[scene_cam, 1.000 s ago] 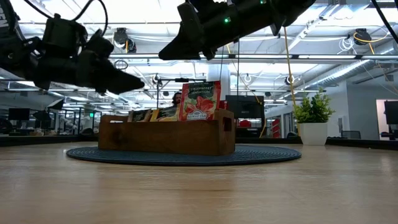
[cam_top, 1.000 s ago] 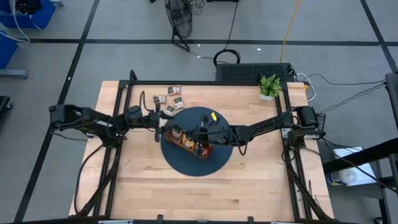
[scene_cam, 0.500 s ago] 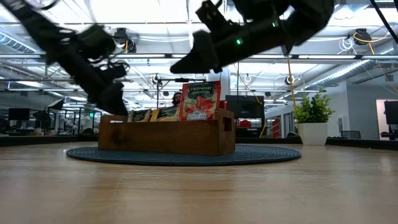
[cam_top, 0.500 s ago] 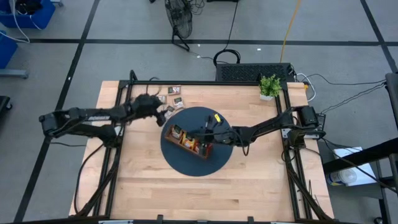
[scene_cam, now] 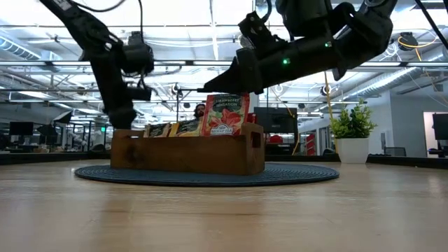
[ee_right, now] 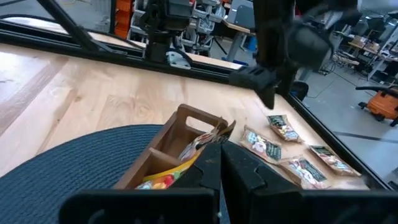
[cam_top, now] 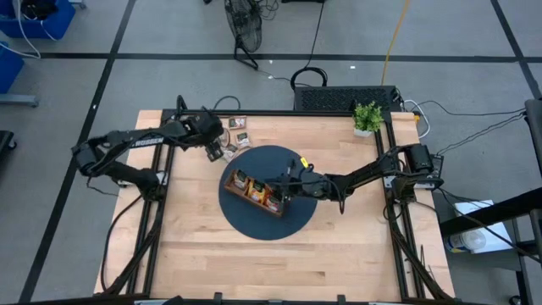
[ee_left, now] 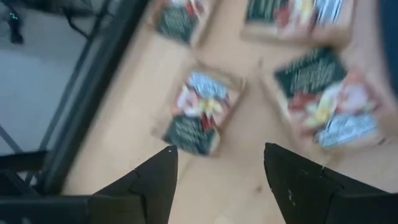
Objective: Pick & Place Tea
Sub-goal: Put the brown tea bag into the left section of the wooden organizer
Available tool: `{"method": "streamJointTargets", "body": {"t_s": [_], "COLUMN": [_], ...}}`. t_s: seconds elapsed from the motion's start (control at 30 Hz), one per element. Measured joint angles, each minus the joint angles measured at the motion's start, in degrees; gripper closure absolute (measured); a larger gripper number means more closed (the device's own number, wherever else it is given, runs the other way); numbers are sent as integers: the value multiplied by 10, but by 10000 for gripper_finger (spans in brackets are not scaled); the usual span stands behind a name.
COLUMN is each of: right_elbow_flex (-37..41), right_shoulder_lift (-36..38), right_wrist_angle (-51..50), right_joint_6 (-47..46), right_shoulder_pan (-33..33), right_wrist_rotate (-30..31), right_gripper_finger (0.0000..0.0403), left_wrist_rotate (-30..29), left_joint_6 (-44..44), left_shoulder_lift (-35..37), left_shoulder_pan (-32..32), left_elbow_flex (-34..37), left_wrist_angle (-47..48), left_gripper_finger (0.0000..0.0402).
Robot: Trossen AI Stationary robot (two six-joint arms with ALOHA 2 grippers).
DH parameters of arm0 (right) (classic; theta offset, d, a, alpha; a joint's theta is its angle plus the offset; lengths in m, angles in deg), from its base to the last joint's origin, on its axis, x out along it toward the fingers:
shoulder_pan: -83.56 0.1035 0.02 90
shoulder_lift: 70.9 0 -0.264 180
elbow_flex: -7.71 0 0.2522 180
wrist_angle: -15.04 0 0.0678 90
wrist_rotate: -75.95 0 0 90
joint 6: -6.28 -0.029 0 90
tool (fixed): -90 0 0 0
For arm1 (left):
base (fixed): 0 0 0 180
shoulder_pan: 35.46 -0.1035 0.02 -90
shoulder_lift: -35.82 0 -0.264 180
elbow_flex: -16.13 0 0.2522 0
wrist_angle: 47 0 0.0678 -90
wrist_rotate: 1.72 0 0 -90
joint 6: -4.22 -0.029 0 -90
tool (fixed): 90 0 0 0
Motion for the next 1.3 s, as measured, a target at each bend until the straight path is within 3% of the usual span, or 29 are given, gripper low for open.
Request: {"method": "streamJointTargets", "body": {"t_s": [0.3, 0.5, 0.6, 1.0, 1.13, 1.3], "right_elbow_flex": [2, 2, 2, 2, 2, 2], "right_shoulder_lift": [0, 0, 0, 0, 0, 0], "right_wrist_angle": [0, 0, 0, 0, 0, 0], "right_joint_6": [2, 3, 1, 2, -1, -1], "right_shoulder_pan": [3, 8, 7, 7, 7, 7], "right_wrist_rotate": [-1, -2, -2, -2, -2, -2], "right_gripper_finger": [403, 403, 403, 403, 403, 403], "left_wrist_rotate": [-12, -87, -94, -20, -10, 13], "left_joint_6": [-33, -70, -93, -115, -98, -86], "left_shoulder_lift": [-109, -139, -139, -139, -139, -140], "left_shoulder_pan": [-13, -20, -20, -43, -53, -65], "left_elbow_flex": [0, 0, 1, -1, -1, 0], "left_wrist_angle": [2, -45, -62, -70, -69, -66], "left_gripper_finger": [163, 163, 163, 165, 210, 329]}}
